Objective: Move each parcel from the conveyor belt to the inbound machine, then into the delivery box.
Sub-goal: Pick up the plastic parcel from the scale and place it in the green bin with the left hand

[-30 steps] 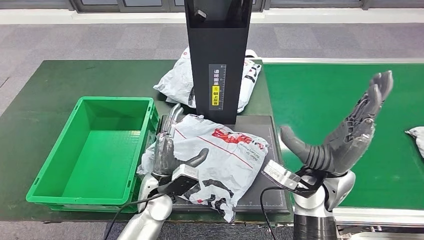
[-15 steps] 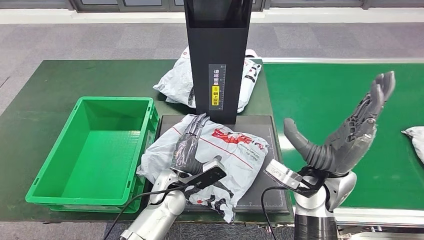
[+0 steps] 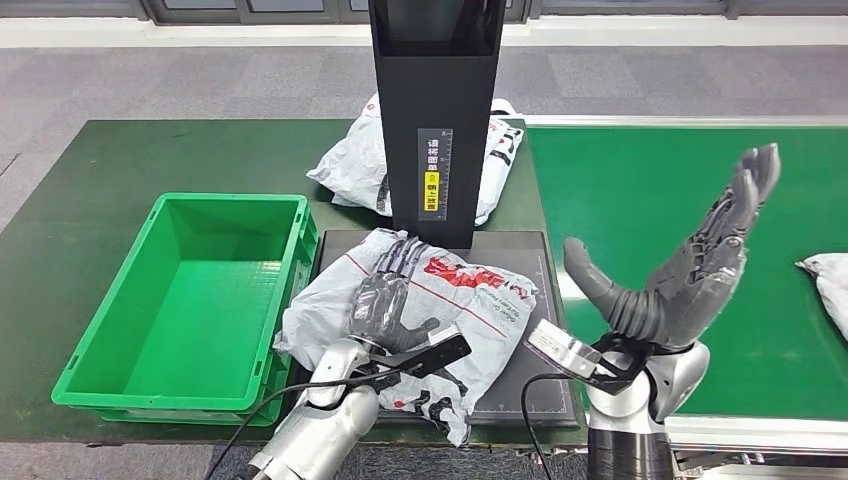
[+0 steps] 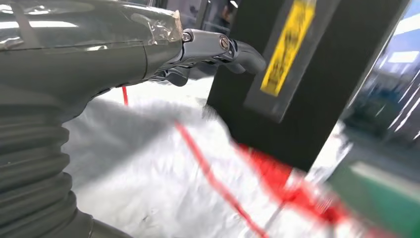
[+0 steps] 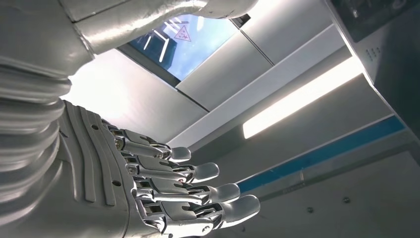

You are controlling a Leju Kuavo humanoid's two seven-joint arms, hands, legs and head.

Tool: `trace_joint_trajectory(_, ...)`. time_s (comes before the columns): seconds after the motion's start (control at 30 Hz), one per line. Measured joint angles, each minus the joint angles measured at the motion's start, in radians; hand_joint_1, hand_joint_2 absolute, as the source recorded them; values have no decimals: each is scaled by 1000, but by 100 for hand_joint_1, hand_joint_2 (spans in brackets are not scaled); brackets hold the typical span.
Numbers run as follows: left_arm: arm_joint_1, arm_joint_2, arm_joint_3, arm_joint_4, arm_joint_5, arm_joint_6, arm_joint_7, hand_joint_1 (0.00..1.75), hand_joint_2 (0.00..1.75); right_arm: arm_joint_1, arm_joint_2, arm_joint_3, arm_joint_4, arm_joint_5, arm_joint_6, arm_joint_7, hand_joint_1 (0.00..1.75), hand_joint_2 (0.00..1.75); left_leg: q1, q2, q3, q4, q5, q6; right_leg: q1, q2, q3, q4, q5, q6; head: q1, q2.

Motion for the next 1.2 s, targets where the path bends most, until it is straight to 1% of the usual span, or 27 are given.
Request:
trace_joint_trajectory(0.07, -15, -4, -2, 36, -70, -40, 63, 3, 175, -1, 0, 0, 4, 0, 0, 0, 0, 175, 0, 0, 0, 0, 0, 0, 0, 0, 0, 0, 0, 0, 0, 0)
trace_joint_trajectory(0.1, -22, -7, -3, 56, -95, -58, 86, 17, 175, -1, 0, 0, 6, 0, 0, 0, 0, 175, 0, 0, 0, 0, 0, 0, 0, 0, 0, 0, 0, 0, 0, 0)
trace_joint_trajectory(0.17, -35, -10, -4, 91, -126, -82, 114, 97, 175, -1, 0, 0, 11, -1, 0, 0, 0, 175, 0, 0, 0, 0, 0, 0, 0, 0, 1, 0, 0, 0, 0, 0)
trace_joint_trajectory(0.2, -39, -11, -4, 104, -132, -90, 117, 134, 175, -2, 0, 0, 15, -1, 0, 0, 0, 175, 0, 0, 0, 0, 0, 0, 0, 0, 1, 0, 0, 0, 0, 0)
trace_joint_trajectory(0.23, -43, -12, -4, 117, -137, -100, 119, 161, 175, -2, 0, 0, 19, -1, 0, 0, 0, 175, 0, -1, 0, 0, 0, 0, 0, -1, 1, 0, 0, 0, 0, 0)
trace_joint_trajectory(0.33, -53, -13, -4, 150, -151, -136, 120, 161, 175, -4, 0, 0, 38, -1, 0, 0, 0, 175, 0, -2, 0, 0, 0, 0, 0, -2, 2, 0, 0, 0, 0, 0)
trace_joint_trajectory(0.47, -61, -14, -4, 177, -159, -153, 120, 175, 175, -5, 0, 0, 57, 1, 1, 0, 0, 175, 0, -2, 0, 0, 1, 1, 0, -2, 2, 0, 0, 0, 0, 0)
trace_joint_trajectory(0.67, -74, -14, -4, 198, -171, -177, 117, 175, 175, -5, 0, 0, 85, 12, 0, 0, 0, 175, 0, -2, 1, 0, 1, 1, 0, -3, 4, 0, 0, 0, 0, 0)
trace_joint_trajectory(0.9, -75, -14, -4, 203, -199, -173, 130, 175, 175, -5, 0, 0, 98, 9, 0, 0, 0, 175, 0, -2, 1, 0, 1, 1, 0, -3, 4, 0, 0, 0, 0, 0)
trace_joint_trajectory(0.97, -75, -14, -4, 201, -214, -144, 139, 175, 175, -5, 0, 0, 99, 8, 0, 2, 0, 175, 0, -2, 1, 0, 1, 1, 0, -3, 4, 0, 0, 0, 0, 0)
trace_joint_trajectory(1.0, -73, -14, -4, 196, -225, -108, 147, 175, 175, -5, 0, 0, 99, 9, 0, 5, 0, 175, 0, -2, 1, 0, 1, 1, 0, -3, 3, 0, 0, 0, 0, 0)
trace_joint_trajectory(1.07, -63, -13, -2, 171, -256, 4, 171, 175, 175, -4, 0, 0, 98, 13, 0, 14, 0, 175, 0, -2, 1, 0, 1, 1, 0, -2, 3, 0, 0, 0, 0, 0)
trace_joint_trajectory(1.13, -40, -9, 5, 97, -300, 111, 188, 175, 175, -2, 0, 0, 95, 20, 0, 25, 0, 175, 0, -2, 1, 0, 1, 0, 0, -2, 2, 0, 0, 0, 0, 0)
trace_joint_trajectory(1.2, -8, -2, 22, -44, -344, 154, 181, 175, 175, 0, 0, 0, 92, 26, 0, 33, 0, 175, 0, -2, 0, 0, 1, 0, 0, -2, 1, 0, 0, 0, 0, 0)
